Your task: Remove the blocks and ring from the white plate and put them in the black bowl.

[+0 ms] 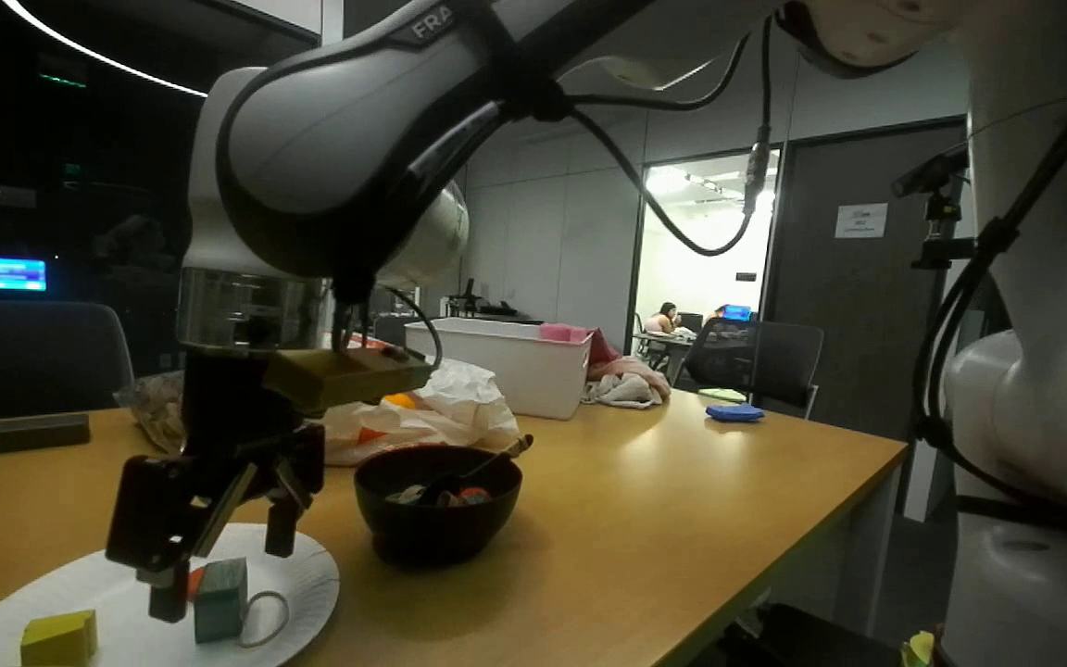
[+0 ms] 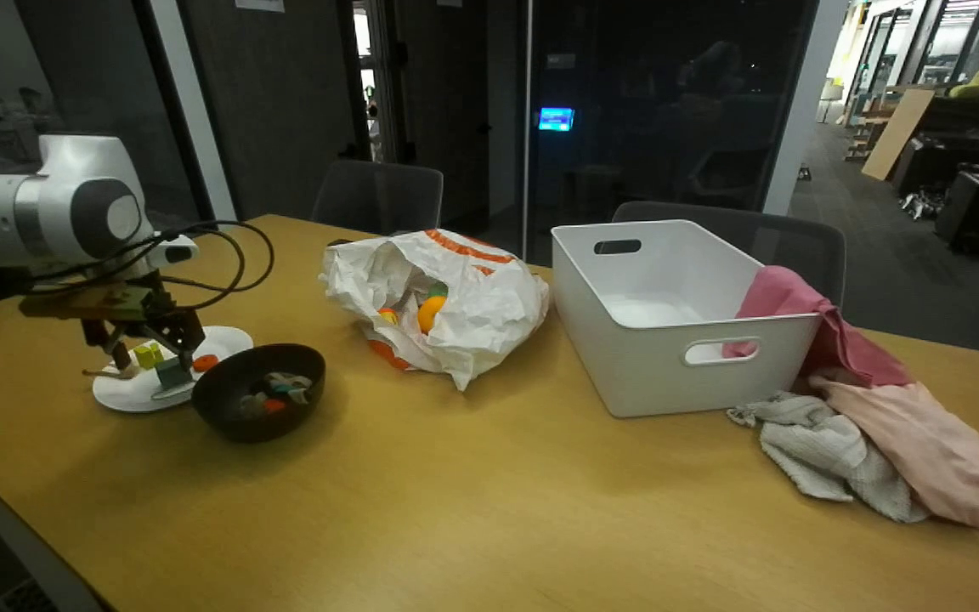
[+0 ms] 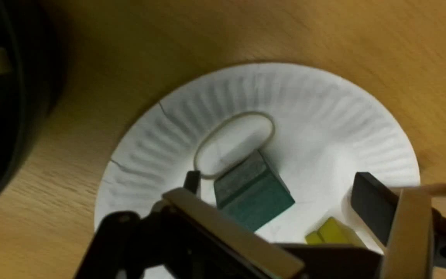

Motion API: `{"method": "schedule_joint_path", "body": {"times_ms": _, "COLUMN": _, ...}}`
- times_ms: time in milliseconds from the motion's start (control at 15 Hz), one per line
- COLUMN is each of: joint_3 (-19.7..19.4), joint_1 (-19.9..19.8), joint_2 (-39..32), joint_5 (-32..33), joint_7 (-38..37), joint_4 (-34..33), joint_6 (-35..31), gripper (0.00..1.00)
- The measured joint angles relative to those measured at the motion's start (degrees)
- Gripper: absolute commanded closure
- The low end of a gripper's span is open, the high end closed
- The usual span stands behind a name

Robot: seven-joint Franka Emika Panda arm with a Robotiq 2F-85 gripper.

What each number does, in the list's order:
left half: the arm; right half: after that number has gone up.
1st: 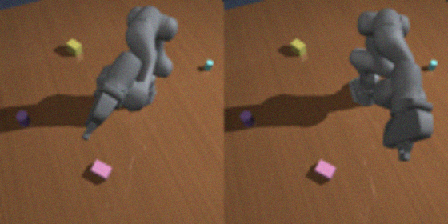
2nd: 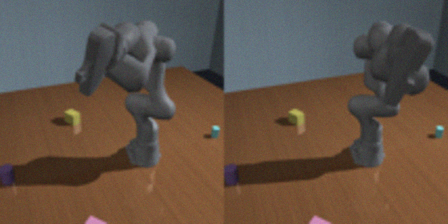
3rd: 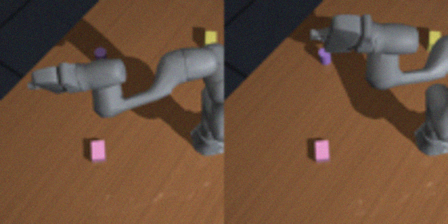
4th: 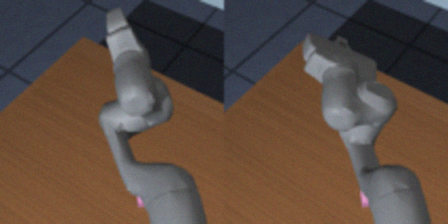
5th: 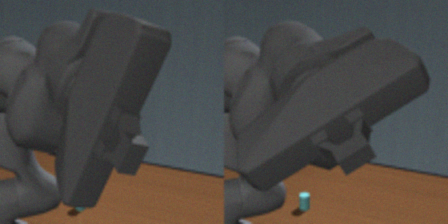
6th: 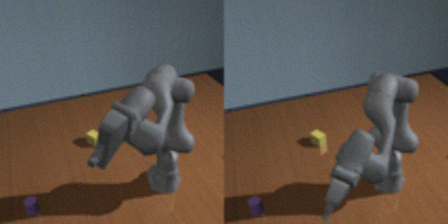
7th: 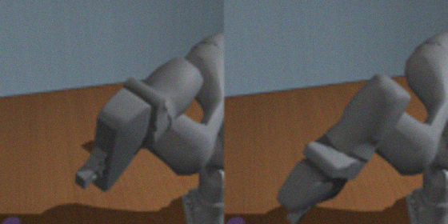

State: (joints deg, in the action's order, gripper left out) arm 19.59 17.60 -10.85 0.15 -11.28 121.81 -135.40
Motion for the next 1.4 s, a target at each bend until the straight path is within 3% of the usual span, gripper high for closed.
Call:
{"method": "schedule_joint_path", "body": {"times_ms": 133, "joint_3": -0.63, "joint_1": 0.65, "joint_2": -2.43, "joint_5": 0.31, "joint_7": -1.51, "joint_4": -1.48, "joint_6": -3.54, "gripper": 0.00}}
{"method": "schedule_joint_path", "body": {"times_ms": 200, "joint_3": -1.12, "joint_1": 0.98, "joint_2": -3.36, "joint_5": 0.87, "joint_7": -2.18, "joint_4": -1.85, "joint_6": -4.97, "gripper": 0.16}}
{"method": "schedule_joint_path", "body": {"times_ms": 267, "joint_3": -1.79, "joint_1": 1.38, "joint_2": -4.14, "joint_5": 1.72, "joint_7": -2.77, "joint_4": -2.08, "joint_6": -6.05, "gripper": 0.26}}
{"method": "schedule_joint_path", "body": {"times_ms": 667, "joint_3": -4.07, "joint_1": 3.25, "joint_2": -5.61, "joint_5": 5.49, "joint_7": -4.32, "joint_4": -2.26, "joint_6": -6.64, "gripper": 0.73}}
{"method": "schedule_joint_path", "body": {"times_ms": 800, "joint_3": -4.08, "joint_1": 4.14, "joint_2": -5.54, "joint_5": 6.29, "joint_7": -4.49, "joint_4": -2.51, "joint_6": -6.21, "gripper": 0.87}}
{"method": "schedule_joint_path", "body": {"times_ms": 1000, "joint_3": -3.99, "joint_1": 5.95, "joint_2": -5.30, "joint_5": 7.91, "joint_7": -4.87, "joint_4": -3.25, "joint_6": -4.27, "gripper": 0.96}}
{"method": "schedule_joint_path", "body": {"times_ms": 1067, "joint_3": -3.97, "joint_1": 6.62, "joint_2": -5.04, "joint_5": 8.99, "joint_7": -5.18, "joint_4": -3.63, "joint_6": -3.33, "gripper": 0.92}}
{"method": "schedule_joint_path", "body": {"times_ms": 1133, "joint_3": -3.96, "joint_1": 7.30, "joint_2": -4.54, "joint_5": 10.36, "joint_7": -5.66, "joint_4": -4.02, "joint_6": -2.26, "gripper": 0.71}}
{"method": "schedule_joint_path", "body": {"times_ms": 1200, "joint_3": -3.97, "joint_1": 7.82, "joint_2": -3.91, "joint_5": 12.01, "joint_7": -6.13, "joint_4": -4.38, "joint_6": -0.76, "gripper": 0.69}}
{"method": "schedule_joint_path", "body": {"times_ms": 1400, "joint_3": -3.88, "joint_1": 8.39, "joint_2": -2.02, "joint_5": 14.30, "joint_7": -6.72, "joint_4": -4.76, "joint_6": 3.40, "gripper": 0.48}}
